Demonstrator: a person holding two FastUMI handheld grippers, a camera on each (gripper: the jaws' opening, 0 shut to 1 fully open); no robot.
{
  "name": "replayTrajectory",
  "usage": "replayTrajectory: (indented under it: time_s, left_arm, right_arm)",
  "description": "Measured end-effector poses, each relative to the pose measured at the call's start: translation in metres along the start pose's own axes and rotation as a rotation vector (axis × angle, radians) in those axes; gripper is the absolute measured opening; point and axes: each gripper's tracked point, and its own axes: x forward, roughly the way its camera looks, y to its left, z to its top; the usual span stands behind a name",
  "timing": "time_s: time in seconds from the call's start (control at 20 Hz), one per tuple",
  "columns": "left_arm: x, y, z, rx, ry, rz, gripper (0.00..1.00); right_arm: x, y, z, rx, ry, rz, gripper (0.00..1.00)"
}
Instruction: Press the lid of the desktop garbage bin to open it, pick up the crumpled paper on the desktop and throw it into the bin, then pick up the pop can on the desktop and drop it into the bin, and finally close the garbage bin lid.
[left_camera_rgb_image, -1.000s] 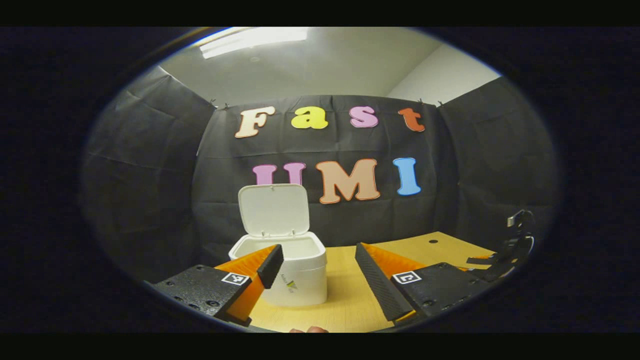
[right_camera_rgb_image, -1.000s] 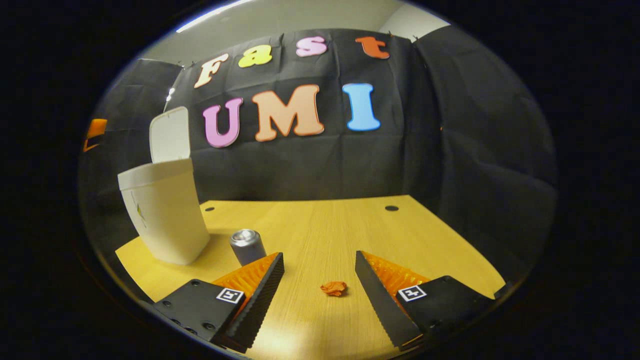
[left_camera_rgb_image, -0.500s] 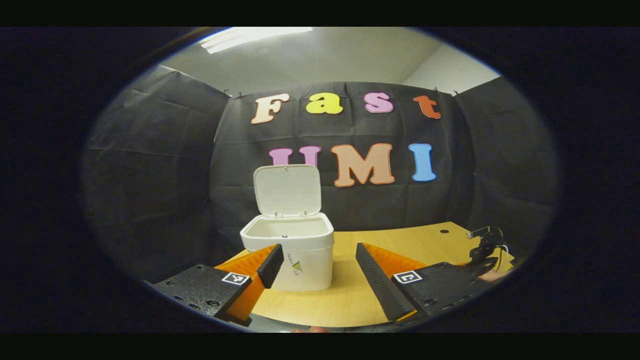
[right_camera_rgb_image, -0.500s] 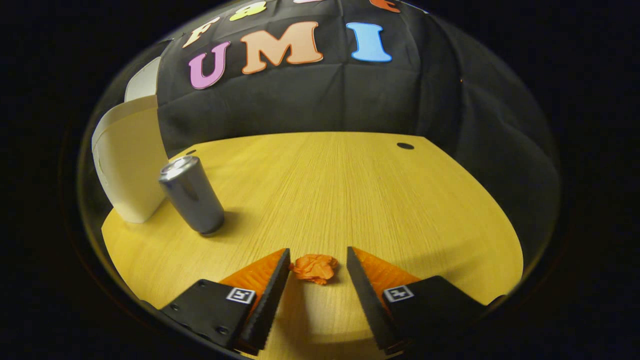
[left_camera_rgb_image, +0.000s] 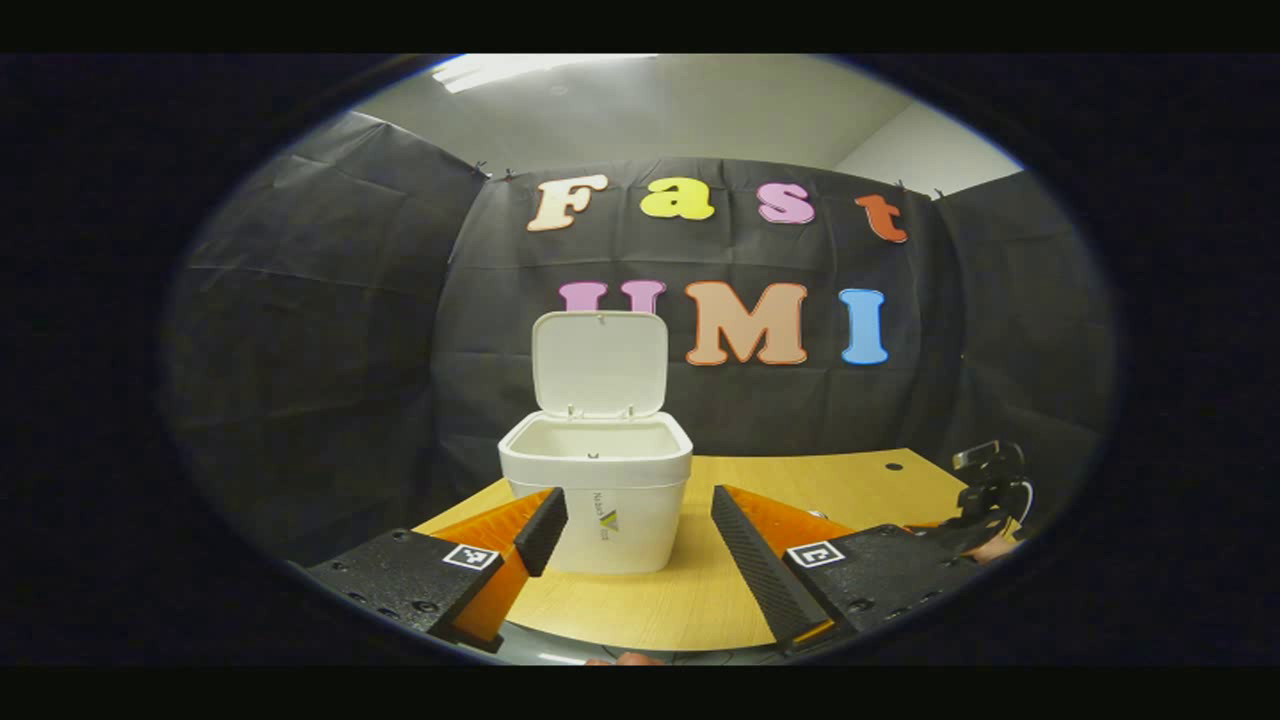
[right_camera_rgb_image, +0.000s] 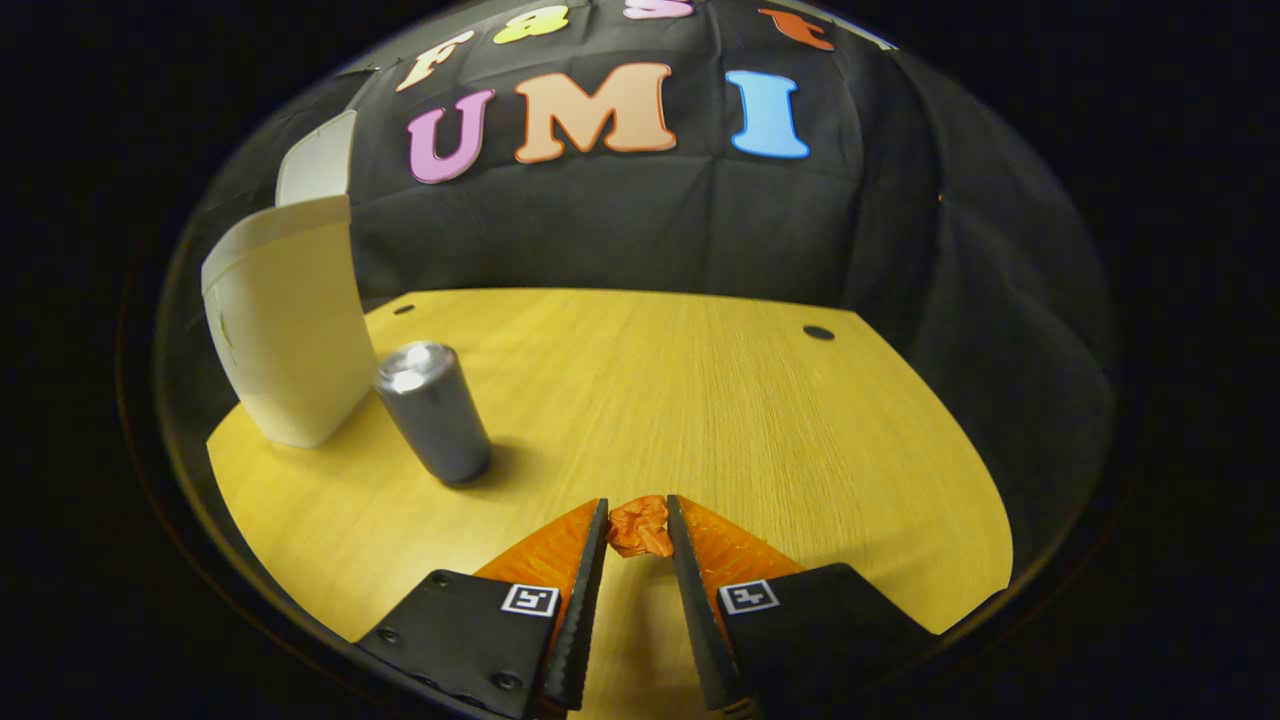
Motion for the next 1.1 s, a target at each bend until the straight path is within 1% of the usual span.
replayTrajectory:
  time_s: [0.1,0.2,0.3,0.4,0.45,0.55,0.6,0.65,0.7,0.75,0.85,0.9,0.95,1.0,1.05,1.1]
  left_arm:
    - [0.003,0.008,-0.001,-0.011,0.004,-0.005,0.88]
    - [0.008,0.019,-0.007,-0.028,0.019,-0.004,0.90]
    - [0.012,0.027,-0.011,-0.048,0.031,0.001,0.87]
    - [0.014,0.034,-0.009,-0.066,0.028,0.000,0.89]
    - [0.014,0.038,-0.010,-0.067,0.028,0.004,0.89]
    - [0.012,0.051,-0.006,-0.052,0.024,0.024,0.89]
    - [0.010,0.058,-0.003,-0.043,0.019,0.033,0.90]
    - [0.009,0.063,-0.001,-0.038,0.016,0.043,0.90]
    - [0.008,0.069,0.001,-0.038,0.013,0.051,0.92]
    - [0.008,0.072,0.002,-0.041,0.010,0.057,0.90]
    - [0.009,0.075,0.005,-0.050,0.008,0.055,0.92]
    - [0.011,0.072,0.007,-0.052,0.006,0.045,0.90]
    - [0.013,0.069,0.007,-0.051,0.001,0.034,0.92]
    - [0.015,0.064,0.008,-0.051,0.000,0.020,0.91]
    - [0.017,0.058,0.007,-0.053,0.000,0.002,0.92]
    - [0.020,0.050,0.006,-0.056,-0.001,-0.021,0.92]
  right_arm:
    - [-0.026,0.037,0.062,-0.027,-0.101,0.078,0.44]
    - [-0.048,0.092,0.123,-0.076,-0.192,0.208,0.43]
    - [-0.071,0.156,0.171,-0.103,-0.261,0.353,0.43]
    - [-0.085,0.221,0.218,-0.114,-0.355,0.490,0.45]
    - [-0.086,0.248,0.239,-0.119,-0.378,0.533,0.45]
    - [-0.080,0.297,0.265,-0.124,-0.378,0.602,0.45]
    - [-0.077,0.328,0.272,-0.125,-0.371,0.627,0.46]
    - [-0.069,0.351,0.277,-0.133,-0.358,0.636,0.43]
    - [-0.059,0.369,0.283,-0.145,-0.346,0.638,0.43]
    - [-0.051,0.384,0.290,-0.159,-0.337,0.639,0.44]
    - [-0.037,0.396,0.302,-0.162,-0.317,0.632,0.44]
    - [-0.035,0.397,0.301,-0.154,-0.308,0.638,0.56]
    - [-0.038,0.397,0.302,-0.143,-0.307,0.643,0.77]
    - [-0.041,0.394,0.291,-0.133,-0.318,0.643,0.98]
    - [-0.046,0.385,0.294,-0.129,-0.341,0.628,0.98]
    - [-0.052,0.367,0.300,-0.128,-0.370,0.599,0.98]
